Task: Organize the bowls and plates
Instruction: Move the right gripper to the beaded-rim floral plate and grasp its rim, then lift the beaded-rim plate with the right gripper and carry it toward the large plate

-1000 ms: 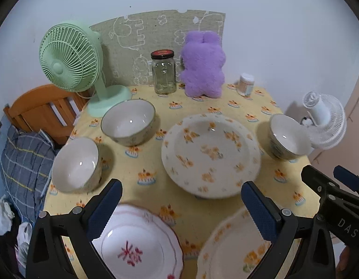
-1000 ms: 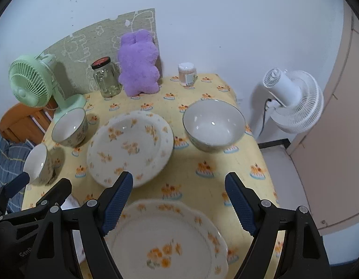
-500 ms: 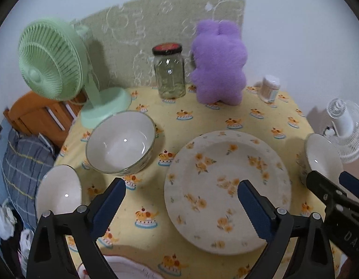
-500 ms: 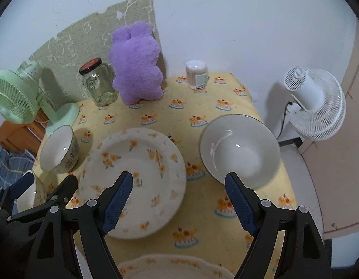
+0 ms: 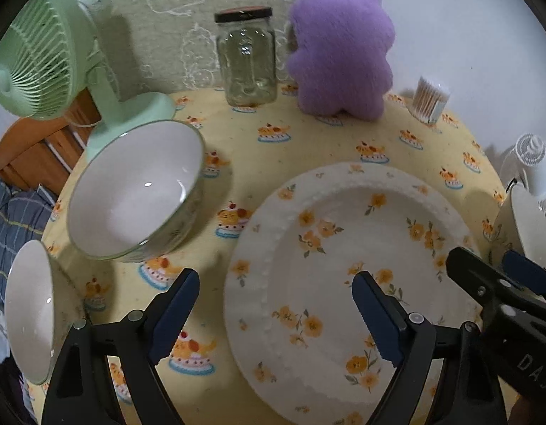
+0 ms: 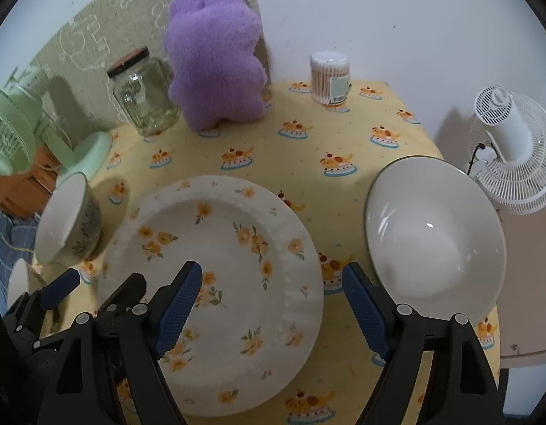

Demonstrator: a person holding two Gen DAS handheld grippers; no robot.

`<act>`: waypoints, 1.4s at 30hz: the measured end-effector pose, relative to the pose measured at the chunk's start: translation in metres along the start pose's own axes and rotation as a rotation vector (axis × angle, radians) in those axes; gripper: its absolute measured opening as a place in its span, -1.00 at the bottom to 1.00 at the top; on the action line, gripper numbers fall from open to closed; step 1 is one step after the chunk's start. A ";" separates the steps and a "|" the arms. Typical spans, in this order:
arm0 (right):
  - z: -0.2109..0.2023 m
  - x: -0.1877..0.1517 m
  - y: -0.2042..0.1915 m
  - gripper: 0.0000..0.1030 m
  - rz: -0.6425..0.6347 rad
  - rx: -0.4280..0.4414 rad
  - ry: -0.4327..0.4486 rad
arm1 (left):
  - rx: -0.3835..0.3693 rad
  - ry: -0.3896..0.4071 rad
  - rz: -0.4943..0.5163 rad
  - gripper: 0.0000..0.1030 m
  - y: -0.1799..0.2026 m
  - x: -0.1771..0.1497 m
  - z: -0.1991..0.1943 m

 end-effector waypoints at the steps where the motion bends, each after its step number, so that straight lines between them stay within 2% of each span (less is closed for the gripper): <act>1: 0.004 0.000 0.000 0.59 -0.002 -0.002 -0.007 | 0.000 -0.004 0.000 0.68 0.001 0.001 0.003; 9: 0.018 0.003 -0.007 0.55 -0.046 -0.056 -0.013 | 0.014 -0.030 0.024 0.56 0.008 0.002 0.018; 16: 0.020 -0.010 0.007 0.53 0.061 -0.057 -0.061 | 0.045 -0.031 0.058 0.56 0.011 -0.002 0.019; 21: 0.024 -0.014 0.007 0.52 0.059 -0.085 -0.062 | 0.070 -0.017 0.087 0.56 0.013 -0.004 0.021; 24: 0.030 -0.015 0.002 0.35 0.053 -0.051 -0.090 | 0.084 -0.002 0.108 0.56 0.014 -0.006 0.021; 27: 0.032 -0.016 0.002 0.35 0.066 -0.056 -0.093 | 0.080 -0.009 0.111 0.54 0.012 -0.006 0.021; 36: 0.030 -0.022 -0.002 0.25 0.042 -0.095 -0.104 | 0.063 -0.024 0.084 0.49 0.007 -0.019 0.015; 42: 0.027 -0.030 -0.008 0.25 0.028 -0.074 -0.115 | 0.042 -0.063 0.044 0.49 -0.003 -0.030 0.009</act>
Point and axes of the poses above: each gripper's, at about its wrist camera, not at the fingertips, and z roughly the way its jaws point, y to its right, x to its top, the point moved 6 cm from there along z, roughly the way its jaws point, and after that the axes turned 8 degrees about -y, right-handed, at the moved point
